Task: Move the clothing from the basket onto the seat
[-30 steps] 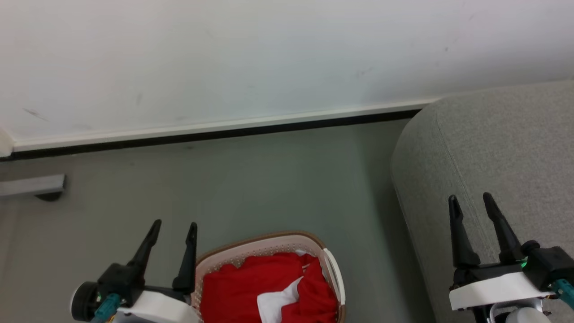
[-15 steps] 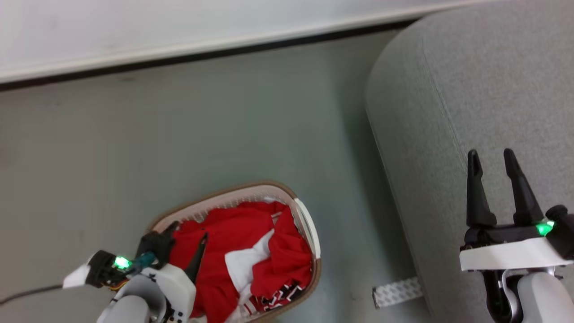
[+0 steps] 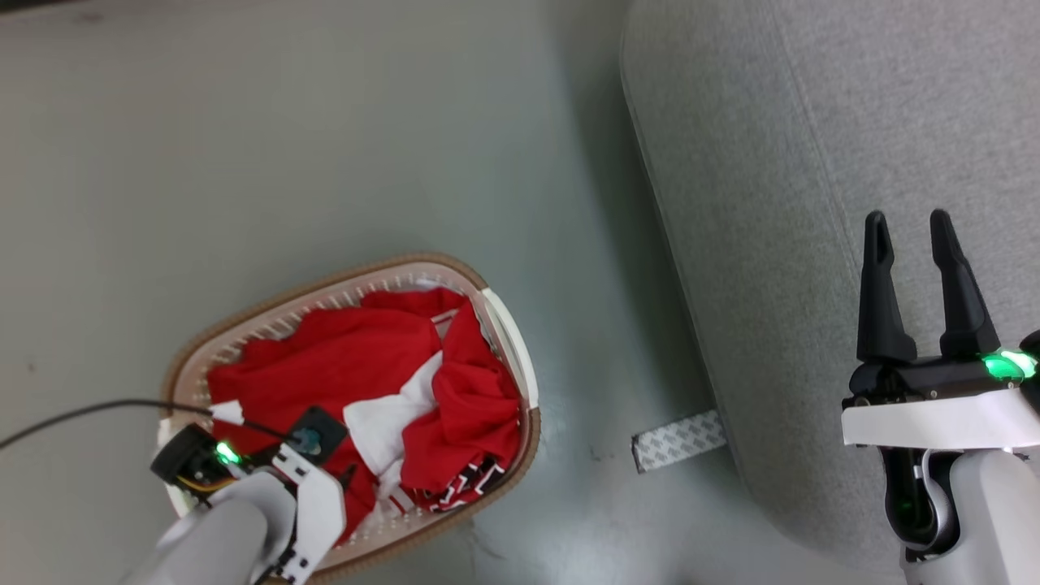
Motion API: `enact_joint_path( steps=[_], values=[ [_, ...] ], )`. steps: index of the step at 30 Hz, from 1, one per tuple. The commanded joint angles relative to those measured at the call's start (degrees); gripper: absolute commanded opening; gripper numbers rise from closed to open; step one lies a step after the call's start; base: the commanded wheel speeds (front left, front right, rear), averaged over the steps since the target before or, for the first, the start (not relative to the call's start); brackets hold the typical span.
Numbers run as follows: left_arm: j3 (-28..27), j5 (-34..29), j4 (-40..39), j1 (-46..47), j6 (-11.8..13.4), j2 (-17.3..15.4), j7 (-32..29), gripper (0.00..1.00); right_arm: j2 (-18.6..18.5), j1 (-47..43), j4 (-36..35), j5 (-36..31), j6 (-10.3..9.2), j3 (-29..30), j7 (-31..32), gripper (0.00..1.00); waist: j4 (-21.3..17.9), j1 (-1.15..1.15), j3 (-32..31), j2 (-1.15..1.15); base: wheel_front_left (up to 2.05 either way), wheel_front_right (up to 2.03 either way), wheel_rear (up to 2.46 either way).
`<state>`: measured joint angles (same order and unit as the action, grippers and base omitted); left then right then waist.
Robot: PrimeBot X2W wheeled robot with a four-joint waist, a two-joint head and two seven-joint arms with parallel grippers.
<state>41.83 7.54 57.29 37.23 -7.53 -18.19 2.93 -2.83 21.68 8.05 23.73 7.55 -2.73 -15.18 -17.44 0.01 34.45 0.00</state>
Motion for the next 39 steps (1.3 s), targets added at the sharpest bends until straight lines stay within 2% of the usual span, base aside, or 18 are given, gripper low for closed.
enact_joint_path(
  steps=[1,8,14,18,19,20,22,23,32,39],
  values=[
    [2.1,1.1,1.22,1.96,0.11,-1.22,-0.87,1.0,-0.11,1.17,-0.4,0.68,-0.12,-0.09,0.04,1.0,-1.68,-0.01,3.95,0.0,0.0,0.0,0.0],
    [8.02,4.97,4.64,8.29,0.11,-3.94,-2.62,1.0,-0.11,3.05,-1.44,2.92,-0.12,0.01,0.04,1.0,-3.36,-0.01,10.03,0.0,0.0,0.0,0.0],
    [11.43,6.54,6.13,10.92,0.11,-4.86,-2.65,1.0,-0.1,3.26,-1.71,3.72,-0.12,0.35,0.04,1.0,-4.26,-0.01,12.83,0.0,0.0,0.0,0.0],
    [13.99,7.38,7.52,12.09,0.11,-4.3,-4.4,1.0,-0.1,3.86,-1.76,4.22,-0.12,-0.6,0.04,1.0,-4.34,-0.01,14.21,0.0,0.0,0.0,0.0],
    [14.58,7.6,7.83,12.52,0.11,-4.15,-4.72,0.93,-0.11,4.19,-1.84,4.34,-0.12,-0.89,0.04,1.0,-4.3,-0.01,14.49,0.0,0.0,0.0,0.0],
    [15.31,7.6,8.11,12.89,0.11,-4.08,-4.96,0.62,-0.11,4.38,-1.91,4.46,-0.12,-1.1,0.04,1.0,-4.29,-0.01,14.73,0.0,0.0,0.0,0.0],
    [16.3,7.85,8.52,13.58,0.1,-3.99,-5.08,0.09,-0.11,4.41,-2.0,4.51,-0.12,-1.37,0.04,1.0,-4.18,-0.01,15.01,0.0,0.0,0.0,0.0],
    [16.74,7.92,8.7,13.88,0.1,-3.92,-4.9,0.0,-0.11,4.43,-1.96,4.47,-0.12,-1.4,0.04,1.0,-4.09,-0.01,15.06,0.0,0.0,0.0,0.0],
    [18.16,11.12,10.78,12.87,0.1,-2.07,-2.24,0.0,-0.12,4.57,-0.92,3.18,-0.12,-1.15,0.04,1.0,-2.7,-0.01,10.71,0.0,0.0,0.0,0.0],
    [15.47,15.77,12.36,9.07,0.1,2.04,3.25,0.0,-0.14,2.33,0.72,0.77,-0.12,0.07,0.04,1.0,0.66,-0.01,0.02,0.0,0.0,0.0,0.0]
  ],
)
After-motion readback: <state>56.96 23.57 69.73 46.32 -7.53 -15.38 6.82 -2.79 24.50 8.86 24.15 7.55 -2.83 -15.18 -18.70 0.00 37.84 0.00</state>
